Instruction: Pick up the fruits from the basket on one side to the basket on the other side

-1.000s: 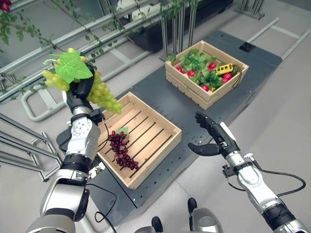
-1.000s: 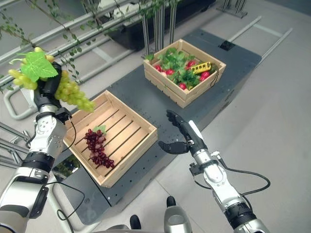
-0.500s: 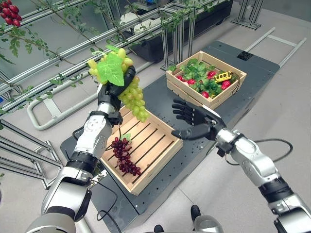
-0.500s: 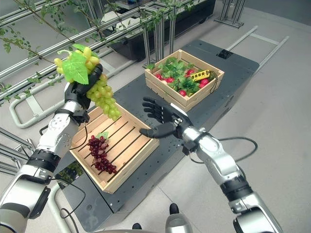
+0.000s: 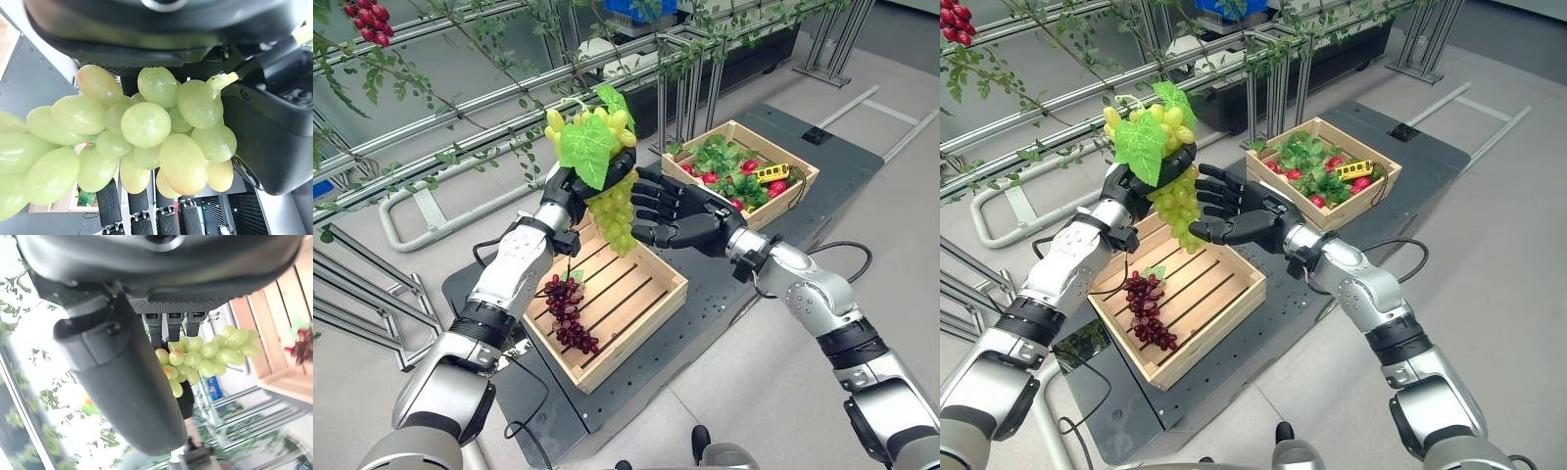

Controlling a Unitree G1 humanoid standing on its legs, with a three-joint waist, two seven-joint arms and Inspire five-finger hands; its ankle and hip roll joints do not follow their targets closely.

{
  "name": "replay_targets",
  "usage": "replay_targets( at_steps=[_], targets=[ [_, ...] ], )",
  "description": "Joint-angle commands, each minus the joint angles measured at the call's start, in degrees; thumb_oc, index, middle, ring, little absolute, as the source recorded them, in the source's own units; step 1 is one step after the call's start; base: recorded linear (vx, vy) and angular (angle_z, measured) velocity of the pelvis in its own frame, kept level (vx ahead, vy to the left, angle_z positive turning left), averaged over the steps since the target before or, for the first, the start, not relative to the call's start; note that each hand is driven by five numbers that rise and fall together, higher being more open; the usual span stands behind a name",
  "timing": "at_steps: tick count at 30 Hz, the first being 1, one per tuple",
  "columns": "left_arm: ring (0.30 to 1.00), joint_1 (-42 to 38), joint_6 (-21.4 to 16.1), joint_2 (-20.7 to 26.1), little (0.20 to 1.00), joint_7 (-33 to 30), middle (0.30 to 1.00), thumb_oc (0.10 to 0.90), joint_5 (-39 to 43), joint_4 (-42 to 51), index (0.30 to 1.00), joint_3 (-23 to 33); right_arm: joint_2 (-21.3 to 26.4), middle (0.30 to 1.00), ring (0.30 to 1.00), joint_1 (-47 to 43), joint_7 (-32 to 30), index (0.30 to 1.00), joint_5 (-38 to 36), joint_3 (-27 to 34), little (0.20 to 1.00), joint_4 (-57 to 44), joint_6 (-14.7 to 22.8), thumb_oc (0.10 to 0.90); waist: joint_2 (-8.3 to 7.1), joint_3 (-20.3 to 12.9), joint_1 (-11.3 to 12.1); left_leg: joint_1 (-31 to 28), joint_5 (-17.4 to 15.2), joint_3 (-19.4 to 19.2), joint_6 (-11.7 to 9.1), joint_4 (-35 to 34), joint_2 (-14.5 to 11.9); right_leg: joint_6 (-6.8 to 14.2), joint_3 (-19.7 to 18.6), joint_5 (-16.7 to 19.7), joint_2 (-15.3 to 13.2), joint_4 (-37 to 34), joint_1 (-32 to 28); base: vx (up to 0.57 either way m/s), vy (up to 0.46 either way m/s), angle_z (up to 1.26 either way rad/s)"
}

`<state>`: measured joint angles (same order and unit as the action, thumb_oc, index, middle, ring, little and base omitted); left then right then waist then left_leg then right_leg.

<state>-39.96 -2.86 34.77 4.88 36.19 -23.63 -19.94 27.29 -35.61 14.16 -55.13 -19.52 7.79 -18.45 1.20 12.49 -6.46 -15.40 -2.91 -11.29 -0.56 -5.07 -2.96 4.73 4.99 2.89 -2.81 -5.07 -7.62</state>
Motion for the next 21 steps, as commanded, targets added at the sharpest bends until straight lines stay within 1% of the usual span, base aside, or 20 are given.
replay_targets(
  at_steps=[1,4,6,11,14,17,21],
  targets=[
    [0.300,-12.3,-6.9,-0.6,0.300,3.3,0.300,0.400,0.9,1.4,0.300,-4.6,-6.6,0.900,0.900,-7.0,-1.1,0.900,-8.0,-3.3,0.900,2.1,2.7,0.800,0.53,-11.1,2.4,3.4,-1.2,0.8,-0.7,0.6,0.0,-0.5,2.6,-2.5,-2.2,0.1,-1.8,0.00,0.000,0.00],
    [0.300,-12.3,-7.3,-0.8,0.300,4.0,0.300,0.400,0.9,1.6,0.300,-4.7,-7.6,0.900,0.900,-7.4,-1.4,0.900,-8.9,-3.8,0.900,2.9,3.4,0.800,0.54,-11.2,2.7,3.3,-1.1,0.8,-0.7,0.4,-0.1,-0.4,2.5,-2.5,-2.3,0.1,-1.8,0.00,0.000,0.00],
    [0.300,-11.9,-7.2,-1.0,0.300,4.6,0.300,0.400,1.1,2.7,0.300,-4.9,-8.7,0.900,0.900,-7.7,-3.0,0.900,-10.6,-4.0,0.900,2.8,3.3,0.800,0.50,-11.4,2.9,3.3,-0.9,1.0,-0.8,0.1,-0.1,-0.4,2.5,-2.4,-2.3,0.1,-1.7,0.00,0.000,0.00],
    [0.300,-12.1,-9.7,-1.2,0.300,6.6,0.300,0.400,3.2,4.5,0.300,-5.1,-9.7,0.900,0.900,-8.6,-5.0,0.900,-11.4,-4.4,0.900,3.6,2.7,0.800,0.38,-11.4,3.2,3.5,-0.8,1.2,-0.8,0.1,-0.2,-0.4,2.5,-2.3,-2.4,0.1,-1.5,0.00,0.000,0.00],
    [0.300,-12.3,-9.7,-1.6,0.300,7.9,0.300,0.400,3.7,5.4,0.300,-5.3,-10.2,0.900,0.900,-8.9,-5.7,0.900,-11.4,-4.7,0.900,5.0,3.1,0.800,0.24,-11.6,3.3,3.4,-0.9,1.3,-0.8,0.1,-0.2,-0.4,2.5,-2.2,-2.4,0.1,-1.4,0.00,0.000,0.00],
    [0.300,-12.3,-9.6,-1.6,0.300,8.6,0.300,0.400,4.1,6.4,0.300,-6.1,-10.4,0.900,0.900,-9.3,-8.3,0.900,-11.2,-5.2,0.900,5.4,4.5,0.800,0.16,-11.7,3.5,3.6,-0.7,1.3,-0.9,0.1,-0.3,-0.4,2.5,-2.2,-2.4,0.1,-1.3,0.00,0.000,0.00],
    [0.300,-12.0,-10.2,-1.8,0.300,11.4,0.300,0.400,4.7,8.1,0.300,-7.0,-11.3,0.900,0.900,-10.5,-10.0,0.900,-11.4,-5.1,0.900,7.2,4.8,0.800,0.15,-11.5,3.8,3.5,-0.8,1.5,-0.8,0.1,-0.5,-0.6,2.2,-2.2,-2.3,0.1,-1.4,0.00,0.000,0.00]
  ],
)
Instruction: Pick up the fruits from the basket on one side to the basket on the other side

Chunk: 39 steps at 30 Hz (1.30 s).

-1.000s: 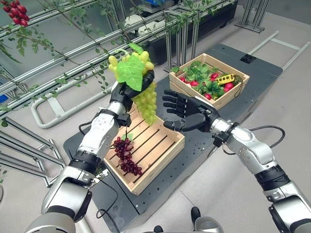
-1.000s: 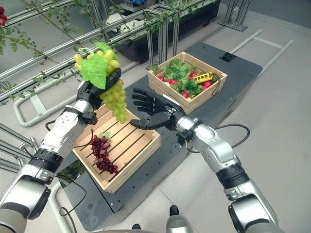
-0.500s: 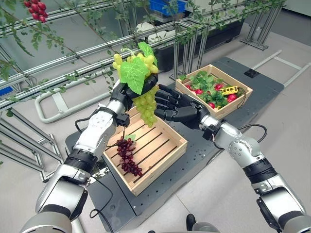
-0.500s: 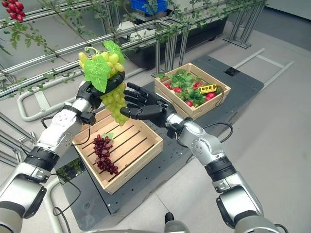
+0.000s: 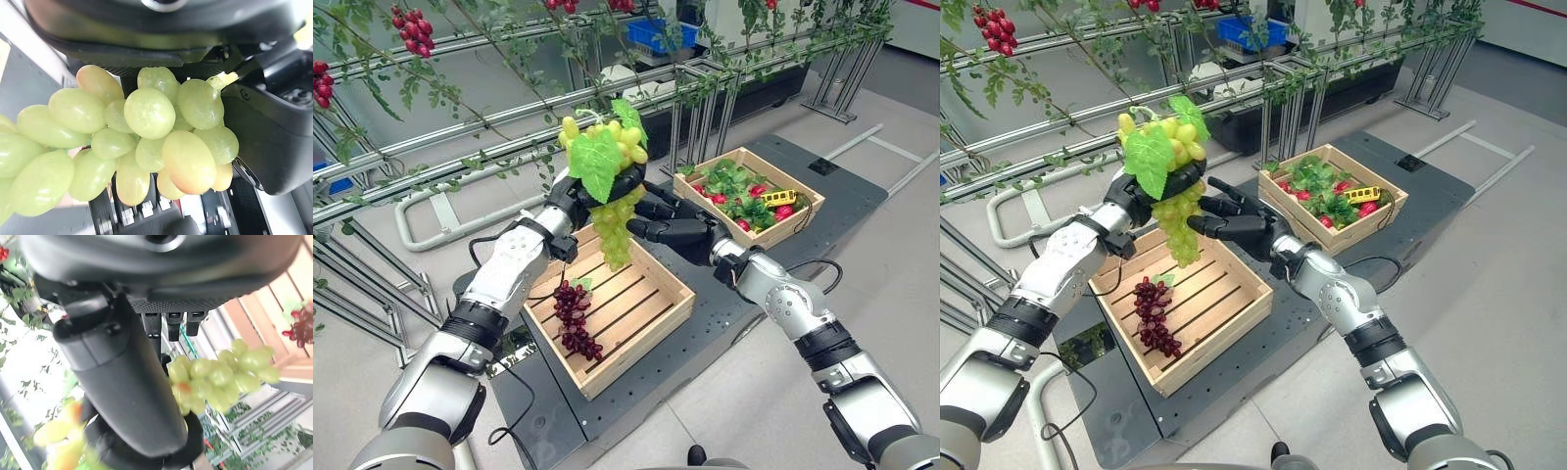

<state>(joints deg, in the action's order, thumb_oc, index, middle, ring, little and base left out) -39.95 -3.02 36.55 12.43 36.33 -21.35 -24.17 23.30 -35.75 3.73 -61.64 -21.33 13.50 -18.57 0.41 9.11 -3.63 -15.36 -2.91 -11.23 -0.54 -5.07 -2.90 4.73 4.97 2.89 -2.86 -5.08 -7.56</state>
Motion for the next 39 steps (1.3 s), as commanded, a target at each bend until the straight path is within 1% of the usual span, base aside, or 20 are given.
replay_targets(
  at_steps=[1,5,6,7,8,9,10,12,13,14,16,18,23,24,29,35,39],
  targets=[
    [0.300,-11.8,-9.8,-3.9,0.300,4.6,0.300,0.400,4.6,6.5,0.300,-3.0,-7.5,0.900,0.900,-10.5,-0.3,0.900,-4.9,-3.4,0.900,1.8,5.0,0.800,0.93,-8.2,1.0,3.5,-0.9,1.4,-0.8,0.1,-0.6,-0.6,2.3,-2.3,-2.3,0.1,-1.4,0.00,0.000,0.00],
    [0.300,-11.2,-9.2,-4.2,0.300,5.5,0.300,0.400,3.2,8.4,0.300,-3.8,-7.7,0.900,0.900,-10.8,-1.8,0.900,-4.2,-3.4,0.900,2.7,5.5,0.800,0.84,-8.2,1.2,3.4,-0.9,1.4,-0.8,0.1,-0.7,-0.7,2.1,-2.3,-2.2,0.1,-1.6,0.00,0.000,0.00],
    [0.300,-10.7,-8.9,-4.1,0.300,5.8,0.300,0.400,2.5,9.1,0.300,-4.0,-7.6,0.900,0.900,-10.7,-2.4,0.900,-3.0,-3.5,0.900,2.7,5.5,0.800,0.78,-8.3,1.3,3.3,-0.8,1.4,-0.8,0.1,-0.8,-0.7,2.0,-2.4,-2.2,0.1,-1.7,0.00,0.000,0.00],
    [0.300,-10.6,-8.9,-4.0,0.300,5.8,0.300,0.400,2.2,9.3,0.300,-4.2,-7.5,0.900,0.900,-10.8,-2.6,0.900,-1.6,-3.6,0.900,2.9,5.6,0.800,0.73,-8.3,1.3,3.3,-0.8,1.4,-0.8,0.1,-0.8,-0.7,2.0,-2.4,-2.2,0.1,-1.7,0.00,0.000,0.00],
    [0.300,-10.6,-9.0,-4.1,0.300,5.9,0.300,0.400,1.2,9.4,0.300,-4.5,-7.4,0.900,0.900,-11.1,-3.7,0.900,1.4,-3.9,0.900,3.4,6.0,0.800,0.68,-8.3,1.4,3.3,-0.8,1.4,-0.8,0.1,-0.8,-0.7,2.0,-2.4,-2.2,0.1,-1.7,0.00,0.000,0.00],
    [0.300,-10.6,-9.0,-4.1,0.300,5.9,0.300,0.400,1.0,9.4,0.300,-4.5,-7.4,0.900,0.900,-11.2,-3.8,0.900,2.3,-3.9,0.900,3.5,6.2,0.800,0.68,-8.2,1.4,3.3,-0.8,1.4,-0.8,0.1,-0.8,-0.7,2.0,-2.4,-2.2,0.1,-1.7,0.00,0.000,0.00],
    [0.300,-10.7,-9.1,-3.7,0.300,5.9,0.300,0.400,0.4,9.6,0.300,-4.9,-6.9,0.900,0.900,-11.7,-4.6,0.900,5.8,-4.4,0.900,4.2,6.4,0.800,0.66,-8.2,1.5,3.4,-0.7,1.7,-0.8,0.1,-0.8,-0.7,1.9,-2.3,-2.2,0.1,-1.7,0.00,0.000,0.00],
    [0.300,-10.8,-8.9,-3.5,0.300,5.6,0.300,0.400,0.3,9.9,0.300,-4.9,-6.6,0.900,0.900,-11.8,-5.1,0.900,7.8,-4.5,0.900,4.3,6.0,0.800,0.64,-8.3,1.6,3.5,-0.7,1.9,-0.8,0.1,-0.7,-0.7,1.9,-2.3,-2.2,0.1,-1.6,0.00,0.000,0.00],
    [0.300,-11.0,-8.9,-3.4,0.300,5.1,0.300,0.400,0.1,9.8,0.300,-5.0,-6.0,0.900,0.900,-12.2,-5.6,0.900,11.6,-5.5,0.900,4.9,5.7,0.800,0.60,-8.3,1.6,3.6,-0.7,1.8,-0.8,0.1,-0.8,-0.6,1.9,-2.2,-2.3,0.1,-1.6,0.00,0.000,0.00],
    [0.300,-11.0,-8.9,-3.4,0.300,5.1,0.300,0.400,0.1,9.9,0.300,-5.0,-5.9,0.900,0.900,-12.2,-5.6,0.900,11.9,-5.6,0.900,5.0,5.7,0.800,0.60,-8.3,1.6,3.6,-0.7,1.8,-0.8,0.1,-0.8,-0.6,1.9,-2.2,-2.3,0.1,-1.6,0.00,0.000,0.00],
    [0.300,-10.7,-8.5,-3.3,0.300,4.3,0.300,0.400,-0.3,10.4,0.300,-4.8,-5.1,0.900,0.900,-12.0,-7.5,0.900,15.9,-6.5,0.900,5.1,5.2,0.800,0.55,-8.1,1.6,3.6,-0.6,1.9,-0.8,0.1,-0.8,-0.7,1.8,-2.2,-2.3,0.1,-1.6,0.00,0.000,0.00],
    [0.300,-10.7,-8.6,-3.2,0.300,3.9,0.300,0.400,-0.4,10.4,0.300,-4.8,-4.9,0.900,0.900,-11.9,-8.4,0.900,17.5,-6.6,0.900,5.6,5.2,0.800,0.55,-8.1,1.5,3.6,-0.7,1.9,-0.8,0.1,-0.8,-0.7,1.8,-2.2,-2.3,0.1,-1.6,0.00,0.000,0.00],
    [0.300,-10.8,-8.8,-3.6,0.300,3.1,0.300,0.400,-0.8,10.2,0.300,-4.9,-5.5,0.900,0.900,-12.1,-11.2,0.900,17.5,-6.6,0.900,7.7,6.8,0.800,0.67,-7.8,1.6,3.6,-0.8,2.2,-0.7,0.1,-0.8,-0.9,1.4,-2.4,-2.2,0.1,-1.7,0.00,0.000,0.00],
    [0.300,-10.8,-8.8,-4.0,0.300,3.4,0.300,0.400,-0.7,10.1,0.300,-4.8,-6.0,0.900,0.900,-12.1,-12.7,0.900,17.1,-6.4,0.900,8.5,7.7,0.800,0.76,-7.8,1.8,3.5,-0.8,2.3,-0.7,0.1,-0.8,-0.9,1.3,-2.4,-2.2,0.1,-1.8,0.00,0.000,0.00],
    [0.300,-10.1,-8.7,-5.0,0.300,4.3,0.300,0.400,0.8,9.6,0.300,-4.5,-7.2,0.900,0.900,-11.4,-15.1,0.900,18.0,-5.4,0.900,10.2,9.4,0.800,0.92,-7.8,1.9,3.4,-0.9,2.7,-0.6,0.1,-0.8,-1.0,1.0,-2.5,-2.2,0.1,-1.8,0.00,0.000,0.00],
    [0.300,-9.5,-9.6,-5.8,0.300,5.6,0.300,0.400,1.8,8.3,0.300,-4.0,-7.9,0.900,0.900,-11.4,-15.8,0.900,17.7,-4.8,0.900,9.8,9.1,0.800,0.92,-7.7,1.8,3.4,-1.0,2.7,-0.6,0.1,-0.8,-1.0,0.9,-2.5,-2.3,0.1,-1.9,0.00,0.000,0.00],
    [0.300,-8.8,-9.8,-6.8,0.300,6.2,0.300,0.400,2.6,8.6,0.300,-3.4,-8.1,0.900,0.900,-11.1,-16.7,0.900,18.6,-4.5,0.900,10.4,9.9,0.800,0.87,-7.7,1.9,3.3,-1.1,2.8,-0.6,0.1,-0.8,-1.1,0.8,-2.6,-2.3,0.1,-2.0,0.00,0.000,0.00]
  ],
)
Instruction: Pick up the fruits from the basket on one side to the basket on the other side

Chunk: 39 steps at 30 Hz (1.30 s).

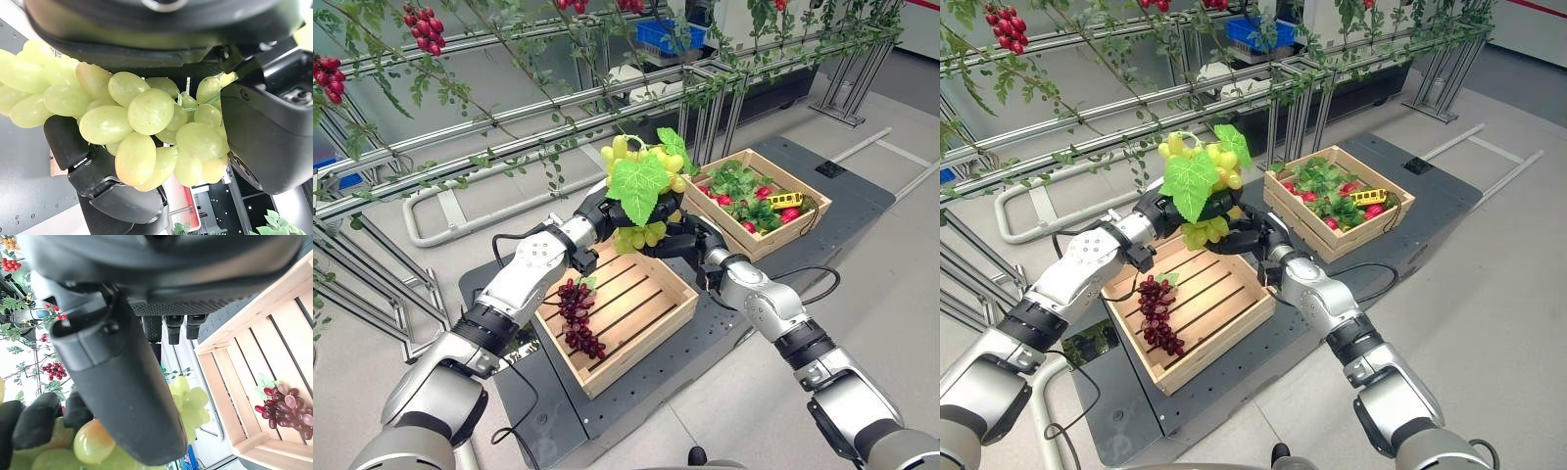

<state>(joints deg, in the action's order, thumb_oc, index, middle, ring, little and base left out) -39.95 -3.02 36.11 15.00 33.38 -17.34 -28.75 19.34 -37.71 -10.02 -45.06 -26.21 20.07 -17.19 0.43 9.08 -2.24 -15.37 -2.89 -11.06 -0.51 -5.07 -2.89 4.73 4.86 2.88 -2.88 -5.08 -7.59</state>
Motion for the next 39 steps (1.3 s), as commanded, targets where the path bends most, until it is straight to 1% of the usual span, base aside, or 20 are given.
replay_targets(
  at_steps=[1,3,4,5,6,7,9,10,13,16,17,18,21,22,26,30,34,37,39],
  targets=[
    [0.300,-8.6,-9.7,-6.4,0.300,3.6,0.300,0.400,5.7,4.8,0.300,1.3,-4.2,0.900,0.900,-9.1,-2.6,0.900,1.8,0.6,0.900,3.8,8.8,0.800,0.83,-7.7,0.5,3.3,-1.1,2.7,-0.7,0.1,-0.8,-1.0,0.9,-2.6,-2.3,0.1,-2.0,0.00,0.000,0.00],
    [0.300,-8.2,-9.6,-6.7,0.300,3.5,0.300,0.400,5.5,4.7,0.300,1.5,-4.2,0.900,0.900,-8.9,-1.7,0.900,1.1,0.8,0.900,3.6,10.0,0.800,0.80,-7.8,0.5,3.4,-1.1,2.7,-0.6,0.1,-0.8,-1.0,0.9,-2.5,-2.3,0.1,-2.0,0.00,0.000,0.00],
    [0.300,-8.0,-9.6,-6.7,0.300,3.5,0.300,0.400,5.6,4.7,0.300,1.5,-4.4,0.900,0.900,-8.9,-0.6,0.900,-0.3,0.8,0.900,3.2,11.4,0.800,0.81,-7.8,0.5,3.3,-1.1,2.7,-0.6,0.1,-0.8,-1.0,1.0,-2.5,-2.3,0.1,-2.0,0.00,0.000,0.00],
    [0.300,-7.8,-9.6,-6.7,0.300,3.5,0.300,0.400,5.7,4.6,0.300,1.7,-4.8,0.900,0.900,-8.8,2.1,0.900,-2.9,1.0,0.900,2.5,13.4,0.800,0.80,-7.8,0.6,3.4,-1.1,2.8,-0.6,0.1,-0.7,-1.0,1.1,-2.5,-2.3,0.1,-1.9,0.00,0.000,0.00],
    [0.300,-7.6,-9.8,-6.7,0.300,3.6,0.300,0.400,5.8,4.4,0.300,1.9,-5.1,0.900,0.900,-8.6,4.0,0.900,-4.2,1.2,0.900,2.0,14.4,0.800,0.80,-7.8,0.7,3.4,-1.1,2.9,-0.6,0.1,-0.7,-1.0,1.1,-2.6,-2.4,0.1,-1.9,0.00,0.000,0.00],
    [0.300,-7.0,-10.2,-6.9,0.300,4.0,0.300,0.400,6.1,3.7,0.300,2.4,-5.9,0.900,0.900,-8.2,7.9,0.900,-5.2,1.4,0.900,1.3,16.5,0.800,0.81,-7.9,0.9,3.4,-1.1,3.0,-0.6,0.1,-0.7,-1.0,1.2,-2.6,-2.4,0.1,-1.9,0.00,0.000,0.00],
    [0.300,-6.6,-10.6,-7.1,0.300,4.4,0.300,0.400,6.9,2.6,0.300,2.9,-6.3,0.900,0.900,-7.8,11.0,0.900,-5.1,1.4,0.900,0.4,18.4,0.800,0.81,-8.0,1.0,3.5,-1.1,3.1,-0.6,0.1,-0.7,-1.0,1.3,-2.6,-2.4,0.1,-2.0,0.00,0.000,0.00],
    [0.300,-5.8,-10.9,-7.6,0.300,4.6,0.300,0.400,7.8,1.2,0.300,3.8,-6.4,0.900,0.900,-7.0,14.7,0.900,-5.8,1.6,0.900,-0.7,20.7,0.800,0.81,-8.1,1.0,3.4,-1.1,3.1,-0.6,0.1,-0.7,-1.0,1.4,-2.7,-2.5,0.1,-2.0,0.00,0.000,0.00],
    [0.300,-4.9,-11.4,-8.5,0.300,3.7,0.300,0.400,9.1,-0.7,0.300,5.1,-5.9,0.900,0.900,-5.6,17.3,0.900,-4.2,2.2,0.900,-1.8,22.7,0.800,0.68,-8.4,0.9,3.3,-1.2,3.1,-0.6,0.1,-0.8,-0.8,1.4,-2.8,-2.5,0.1,-2.2,0.01,-0.004,0.01],
    [0.300,-3.6,-11.6,-9.7,0.300,1.4,0.300,0.400,12.4,-2.3,0.300,7.1,-4.6,0.900,0.900,-3.9,20.1,0.900,-0.2,2.6,0.900,-3.2,25.1,0.800,0.51,-8.5,0.6,3.3,-1.2,3.2,-0.6,0.1,-0.8,-0.8,1.4,-2.9,-2.5,0.1,-2.2,0.01,-0.004,0.01],
    [0.300,-3.6,-11.6,-9.7,0.300,1.1,0.300,0.400,12.8,-2.4,0.300,7.2,-4.5,0.900,0.900,-3.9,20.3,0.900,-0.1,2.7,0.900,-3.2,25.3,0.800,0.50,-8.5,0.6,3.3,-1.2,3.2,-0.6,0.1,-0.8,-0.8,1.4,-3.0,-2.5,0.1,-2.2,0.00,0.000,0.00],
    [0.300,-2.9,-11.9,-10.6,0.300,0.5,0.300,0.400,13.9,-3.2,0.300,8.2,-4.2,0.900,0.900,-3.4,22.2,0.900,0.1,2.5,0.900,-3.7,25.5,0.800,0.41,-8.4,0.4,3.3,-1.1,3.2,-0.6,0.1,-0.9,-0.8,1.3,-3.0,-2.5,0.1,-2.1,0.00,0.000,0.00],
    [0.300,-2.1,-12.5,-11.8,0.300,1.0,0.300,0.400,16.2,-4.8,0.300,9.5,-4.3,0.900,0.900,-2.4,25.9,0.900,-2.9,2.6,0.900,-4.7,24.2,0.800,0.32,-8.4,0.2,3.3,-1.2,3.1,-0.6,0.1,-0.9,-0.7,1.3,-3.0,-2.5,0.1,-2.1,0.00,0.000,0.00],
    [0.300,-1.5,-12.9,-12.8,0.300,2.1,0.300,0.400,17.5,-6.0,0.300,10.1,-4.7,0.900,0.900,-2.0,28.6,0.900,-5.7,2.5,0.900,-5.0,22.8,0.800,0.24,-8.3,0.1,3.2,-1.3,3.1,-0.6,0.1,-0.9,-0.7,1.3,-3.1,-2.6,0.1,-2.2,0.00,0.000,0.00],
    [0.300,-0.8,-14.0,-14.2,0.300,3.5,0.300,0.400,17.5,-7.5,0.300,10.5,-6.1,0.900,0.900,-0.9,32.4,0.900,-13.4,3.3,0.900,-5.0,19.5,0.800,0.08,-8.3,-0.3,2.9,-1.3,2.8,-0.8,0.1,-1.1,-0.7,1.2,-3.1,-2.5,0.1,-2.4,0.00,0.000,0.00],
    [0.300,-1.0,-13.9,-14.3,0.300,4.4,0.300,0.400,17.2,-7.4,0.300,10.4,-6.9,0.900,0.900,-0.3,33.1,0.900,-16.1,3.8,0.900,-5.3,17.9,0.800,0.08,-8.2,-0.4,2.7,-1.4,2.7,-0.7,0.1,-1.1,-0.8,1.2,-3.1,-2.4,0.1,-2.5,0.00,0.000,0.00],
    [0.300,-1.3,-13.5,-14.2,0.300,5.9,0.300,0.400,15.5,-7.0,0.300,9.5,-7.8,0.900,0.900,0.4,33.6,0.900,-17.4,3.9,0.900,-5.6,17.2,0.800,0.03,-8.2,-0.5,2.7,-1.4,2.4,-0.7,0.1,-1.1,-0.7,1.1,-3.0,-2.5,0.1,-2.5,0.00,0.000,0.00],
    [0.300,-1.7,-13.1,-13.6,0.300,8.1,0.300,0.400,14.0,-6.5,0.300,8.5,-7.8,0.900,0.900,0.4,33.1,0.900,-18.2,4.0,0.900,-6.0,16.2,0.800,0.01,-8.2,-0.6,2.7,-1.3,2.4,-0.7,0.1,-1.1,-0.7,1.0,-2.9,-2.4,0.1,-2.4,0.00,0.000,0.00],
    [0.300,-1.9,-13.4,-12.8,0.300,10.2,0.300,0.400,12.5,-5.9,0.300,7.6,-7.6,0.900,0.900,0.4,32.9,0.900,-17.5,4.0,0.900,-6.1,15.0,0.800,-0.02,-8.3,-0.6,2.7,-1.3,2.3,-0.6,0.1,-1.1,-0.7,0.8,-2.9,-2.4,0.1,-2.3,0.00,0.000,0.00]
  ],
)
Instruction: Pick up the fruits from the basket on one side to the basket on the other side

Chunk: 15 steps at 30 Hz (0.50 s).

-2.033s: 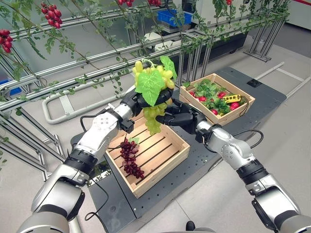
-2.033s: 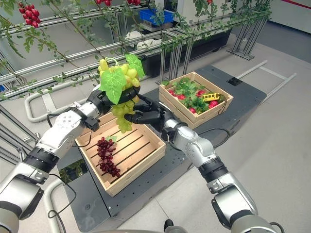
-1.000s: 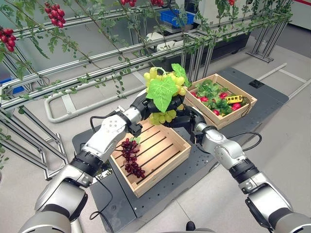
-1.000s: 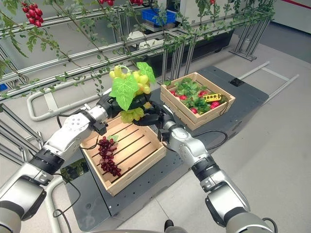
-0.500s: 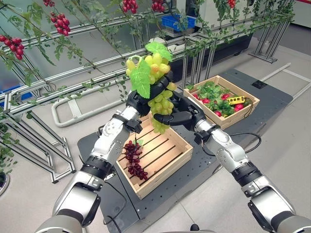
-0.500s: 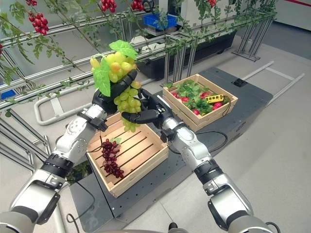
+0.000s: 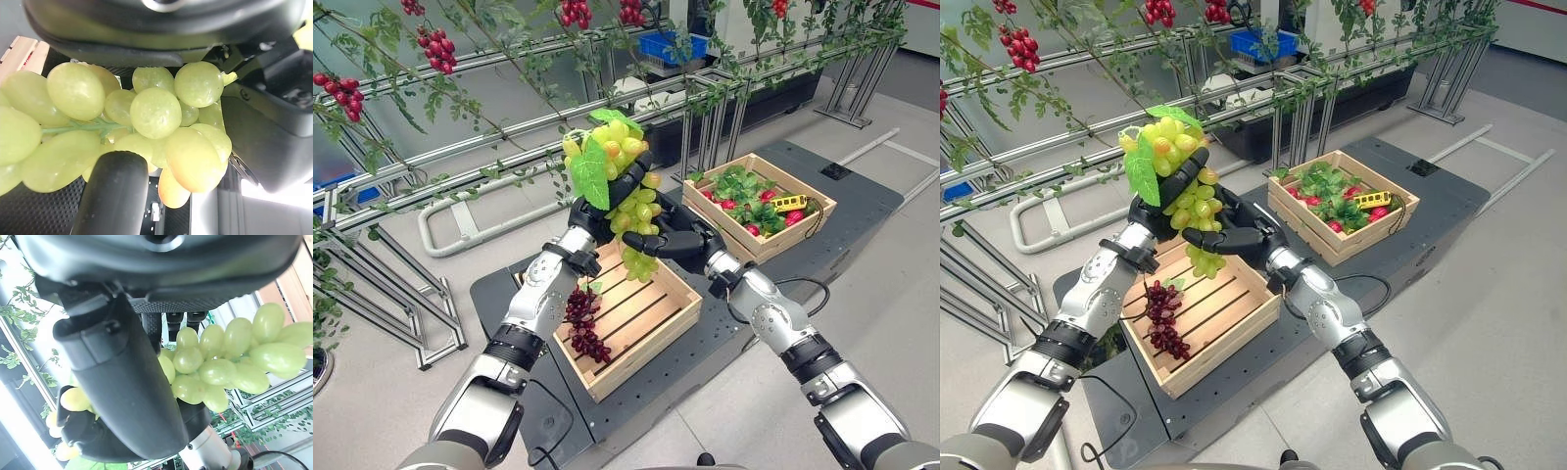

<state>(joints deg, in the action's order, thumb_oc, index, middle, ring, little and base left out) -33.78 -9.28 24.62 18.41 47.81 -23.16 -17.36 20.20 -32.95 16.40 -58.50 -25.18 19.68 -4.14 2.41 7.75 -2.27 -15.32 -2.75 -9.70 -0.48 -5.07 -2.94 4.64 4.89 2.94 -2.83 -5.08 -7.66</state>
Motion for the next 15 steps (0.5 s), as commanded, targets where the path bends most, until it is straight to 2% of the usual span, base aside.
replay_targets(
  at_steps=[1,8,11,15],
  targets=[
    [0.300,-8.4,-7.4,-0.9,0.300,7.4,0.300,0.400,-2.4,0.2,0.300,-4.3,-8.3,0.900,0.900,-4.5,6.1,0.900,-3.7,2.8,0.900,-5.8,1.3,0.800,-1.98,-6.9,-0.6,2.6,-1.4,0.9,-0.7,0.1,-1.1,-0.6,0.7,-2.9,-2.5,0.1,-2.2,0.00,0.000,0.00],
    [0.300,-12.4,-10.2,3.7,0.300,8.7,0.300,0.400,-8.9,5.0,0.300,-9.2,-5.5,0.900,0.900,-5.2,2.0,0.900,0.1,-0.1,0.900,-3.4,-4.4,0.800,-2.10,-6.7,-0.9,2.8,-1.3,0.4,-0.7,0.1,-1.1,-0.4,0.3,-2.5,-2.6,0.1,-2.0,0.00,0.000,0.00],
    [0.300,-13.9,-10.8,6.0,0.300,8.4,0.300,0.400,-12.8,8.4,0.300,-11.7,-4.4,0.900,0.900,-5.6,0.2,0.900,-0.7,-1.1,0.900,-2.7,-5.6,0.800,-2.13,-6.5,-0.7,2.9,-1.2,0.5,-0.6,0.1,-1.1,-0.4,0.5,-2.4,-2.6,0.1,-1.9,0.00,0.000,0.00],
    [0.300,-15.4,-11.9,8.1,0.300,8.1,0.300,0.400,-17.3,12.0,0.300,-14.1,-4.4,0.900,0.900,-6.2,-2.2,0.900,-3.5,-1.1,0.900,-2.1,-5.3,0.800,-2.07,-6.4,-0.4,2.9,-1.2,0.9,-0.6,0.1,-1.0,-0.4,0.6,-2.4,-2.6,0.1,-1.9,0.00,0.000,0.00]
  ],
)
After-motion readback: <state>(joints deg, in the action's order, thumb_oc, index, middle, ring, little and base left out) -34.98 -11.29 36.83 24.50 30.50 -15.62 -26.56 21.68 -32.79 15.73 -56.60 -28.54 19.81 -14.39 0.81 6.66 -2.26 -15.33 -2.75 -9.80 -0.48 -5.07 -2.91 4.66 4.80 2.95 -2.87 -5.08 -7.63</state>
